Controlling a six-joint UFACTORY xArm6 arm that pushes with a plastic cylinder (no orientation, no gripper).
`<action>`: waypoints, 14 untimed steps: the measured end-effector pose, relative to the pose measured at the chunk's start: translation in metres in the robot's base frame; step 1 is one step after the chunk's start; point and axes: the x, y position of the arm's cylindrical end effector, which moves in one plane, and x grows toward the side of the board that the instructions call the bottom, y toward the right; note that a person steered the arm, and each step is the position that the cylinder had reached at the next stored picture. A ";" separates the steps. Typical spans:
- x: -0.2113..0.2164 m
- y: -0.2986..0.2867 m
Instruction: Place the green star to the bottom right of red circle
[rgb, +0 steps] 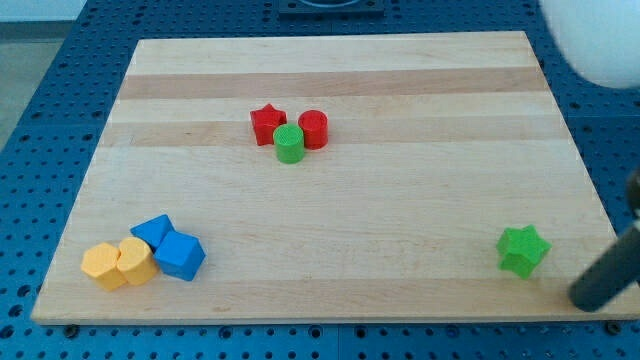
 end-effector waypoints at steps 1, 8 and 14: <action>-0.067 -0.030; -0.002 -0.004; -0.188 -0.178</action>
